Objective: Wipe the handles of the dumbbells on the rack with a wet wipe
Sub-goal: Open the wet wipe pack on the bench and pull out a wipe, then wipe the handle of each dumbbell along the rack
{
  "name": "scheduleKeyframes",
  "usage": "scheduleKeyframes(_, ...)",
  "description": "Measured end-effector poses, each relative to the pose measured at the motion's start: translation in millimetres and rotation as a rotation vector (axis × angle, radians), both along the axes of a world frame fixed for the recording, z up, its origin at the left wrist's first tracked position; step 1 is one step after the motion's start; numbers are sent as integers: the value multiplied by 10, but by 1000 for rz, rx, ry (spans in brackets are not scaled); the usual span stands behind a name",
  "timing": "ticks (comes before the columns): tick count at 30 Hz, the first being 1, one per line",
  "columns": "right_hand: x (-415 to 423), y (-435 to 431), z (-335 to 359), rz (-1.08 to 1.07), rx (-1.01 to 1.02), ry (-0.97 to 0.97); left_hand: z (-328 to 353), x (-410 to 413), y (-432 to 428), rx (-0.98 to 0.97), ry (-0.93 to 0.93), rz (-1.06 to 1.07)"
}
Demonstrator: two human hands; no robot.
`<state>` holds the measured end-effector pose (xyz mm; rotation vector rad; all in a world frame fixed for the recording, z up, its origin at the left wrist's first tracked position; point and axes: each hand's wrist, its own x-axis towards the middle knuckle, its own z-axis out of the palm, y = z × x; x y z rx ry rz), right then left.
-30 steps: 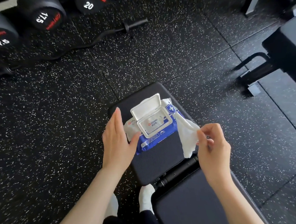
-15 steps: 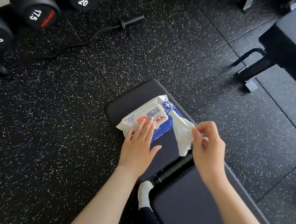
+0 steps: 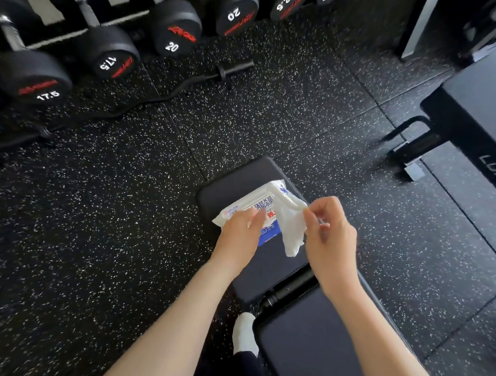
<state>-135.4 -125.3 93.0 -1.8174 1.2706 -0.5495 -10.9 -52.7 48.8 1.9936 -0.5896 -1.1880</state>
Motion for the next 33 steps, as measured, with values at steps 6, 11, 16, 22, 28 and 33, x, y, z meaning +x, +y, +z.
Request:
scheduleKeyframes(6,416,113,823,110,32,-148,1049,241,129,-208,374,279)
scheduleKeyframes(11,800,335,1746,196,74,-273,2112,545,488,-349,246,493)
scheduleKeyframes(16,1221,671,2627,350,172,-351,3109,907,987,-462,-8,599)
scheduleKeyframes(22,1756,1287,3359,548,367,-444,3946,1251,1741,-508,-217,593)
scheduleKeyframes(28,2279,2129,3784,622,429,-586,4286,1667,2792,-552,-242,817)
scheduleKeyframes(33,2809,2953,3895,754,284,-537,4362,2130,3752,-566,-229,969)
